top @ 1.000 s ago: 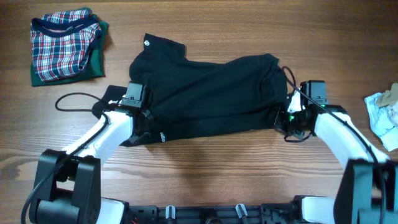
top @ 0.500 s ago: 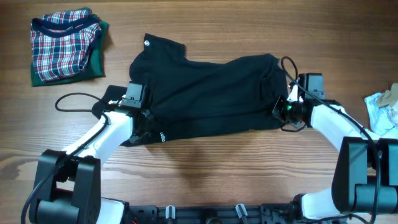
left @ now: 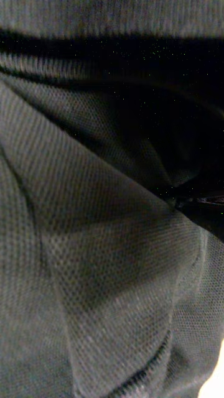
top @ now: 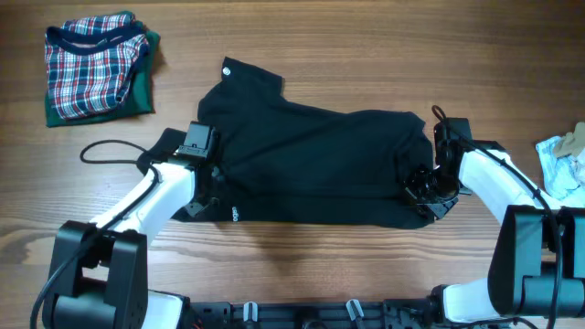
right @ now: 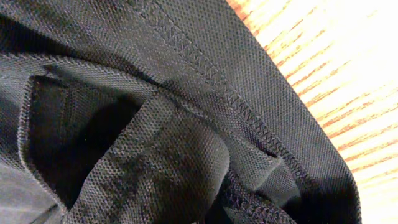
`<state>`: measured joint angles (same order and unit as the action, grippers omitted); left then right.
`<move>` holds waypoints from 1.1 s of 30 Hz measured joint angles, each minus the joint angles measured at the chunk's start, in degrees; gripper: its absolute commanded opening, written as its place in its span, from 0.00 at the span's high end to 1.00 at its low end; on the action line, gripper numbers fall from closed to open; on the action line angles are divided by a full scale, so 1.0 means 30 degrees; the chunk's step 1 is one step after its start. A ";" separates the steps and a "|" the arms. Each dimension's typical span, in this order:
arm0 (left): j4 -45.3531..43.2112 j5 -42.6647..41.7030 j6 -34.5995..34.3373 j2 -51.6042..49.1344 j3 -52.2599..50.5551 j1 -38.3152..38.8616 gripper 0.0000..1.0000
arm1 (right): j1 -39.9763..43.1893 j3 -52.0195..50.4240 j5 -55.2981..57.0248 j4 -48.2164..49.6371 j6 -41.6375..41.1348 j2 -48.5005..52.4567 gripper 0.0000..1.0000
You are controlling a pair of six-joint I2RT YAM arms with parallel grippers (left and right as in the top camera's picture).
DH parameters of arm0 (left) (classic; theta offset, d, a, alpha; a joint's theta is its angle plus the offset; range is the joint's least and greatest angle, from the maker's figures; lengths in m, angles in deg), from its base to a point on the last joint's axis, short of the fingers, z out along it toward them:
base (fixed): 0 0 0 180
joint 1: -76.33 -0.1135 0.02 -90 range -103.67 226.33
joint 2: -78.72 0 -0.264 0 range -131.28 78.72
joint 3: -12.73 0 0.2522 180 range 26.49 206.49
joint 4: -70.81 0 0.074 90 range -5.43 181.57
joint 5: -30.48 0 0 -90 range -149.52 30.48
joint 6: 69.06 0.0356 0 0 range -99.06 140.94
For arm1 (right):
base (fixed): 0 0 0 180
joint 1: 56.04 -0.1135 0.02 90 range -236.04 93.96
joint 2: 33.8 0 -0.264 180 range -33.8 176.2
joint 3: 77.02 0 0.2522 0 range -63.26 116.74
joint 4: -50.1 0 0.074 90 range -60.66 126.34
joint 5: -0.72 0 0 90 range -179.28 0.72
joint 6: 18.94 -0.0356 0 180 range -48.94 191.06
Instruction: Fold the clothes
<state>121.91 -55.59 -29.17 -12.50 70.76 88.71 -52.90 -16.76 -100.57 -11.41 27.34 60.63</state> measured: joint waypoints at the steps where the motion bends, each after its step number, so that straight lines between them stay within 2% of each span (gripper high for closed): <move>1: 0.0197 -0.0007 -0.0058 0.0015 0.0000 0.0000 0.96 | 0.0000 -0.0007 0.0000 0.0000 0.0000 -0.0015 0.96; 6: 0.0612 -0.0146 -0.0080 0.0197 -0.0058 0.0000 0.96 | 0.0000 -0.0765 0.0780 -0.0364 0.0444 -0.1231 0.96; 9: 0.2142 -0.0364 -0.0138 0.1698 -0.0860 0.0000 0.92 | 0.0015 -0.0845 0.1770 -0.1333 0.0991 -0.4000 0.93; 11: 0.3155 -0.0364 -0.0124 0.4116 -0.0969 0.0000 0.84 | 0.0015 -0.0845 0.1858 -0.1501 0.1741 -0.6200 0.87; 14: 0.3402 -0.0357 -0.0058 0.6397 -0.0969 0.0000 0.56 | 0.0015 -0.0845 0.1727 -0.1384 0.3169 -0.8036 0.82; 15: 0.3359 -0.0423 0.0044 0.6725 -0.0969 0.0000 0.49 | 0.0022 -0.0845 0.1472 -0.1086 0.3672 -0.8357 0.74; 16: 0.3235 -0.0481 0.0066 0.7074 -0.0969 0.0000 0.46 | 0.0015 -0.0845 0.0823 -0.0510 0.4510 -0.8648 0.69; 18: 0.2404 -0.0852 0.0729 0.7359 -0.0976 0.0000 0.36 | 0.0015 -0.0845 -0.1530 0.0714 0.6834 -0.8947 0.64; 20: 0.1370 -0.1829 0.2018 0.7752 -0.0969 0.0000 0.31 | 0.0015 -0.0525 -0.3133 0.0678 0.8779 -0.8954 0.56; 22: 0.0940 -0.2863 0.3548 0.8131 -0.0714 0.0000 0.29 | 0.0015 0.0896 -0.3796 -0.0335 1.0120 -0.8969 0.52; 25: 0.1428 -0.4167 0.5151 0.8204 0.1610 0.0000 0.28 | 0.0015 0.4641 -0.4204 -0.2069 1.1985 -0.8874 0.42; 29: 0.1246 -0.4473 0.6513 0.7810 0.4896 0.0000 0.28 | 0.0015 0.9085 -0.4328 -0.2820 1.3595 -0.6907 0.35; 30: 0.0962 -0.4408 0.7278 0.6040 0.7380 0.0000 0.27 | 0.0015 1.0433 -0.4371 -0.2841 1.3901 -0.5340 0.34; 31: 0.1537 -0.4248 0.7781 0.4962 0.8298 0.0000 0.26 | 0.0015 1.0790 -0.4386 -0.2965 1.4025 -0.4656 0.33; 33: 0.0750 -0.3446 0.9100 0.1173 1.1591 0.0029 0.19 | 0.0015 1.1271 -0.4386 -0.2849 1.4185 -0.2820 0.31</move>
<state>124.16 -65.93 -1.87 -8.98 105.54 88.80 -52.86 17.06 -113.73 -19.95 69.89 52.17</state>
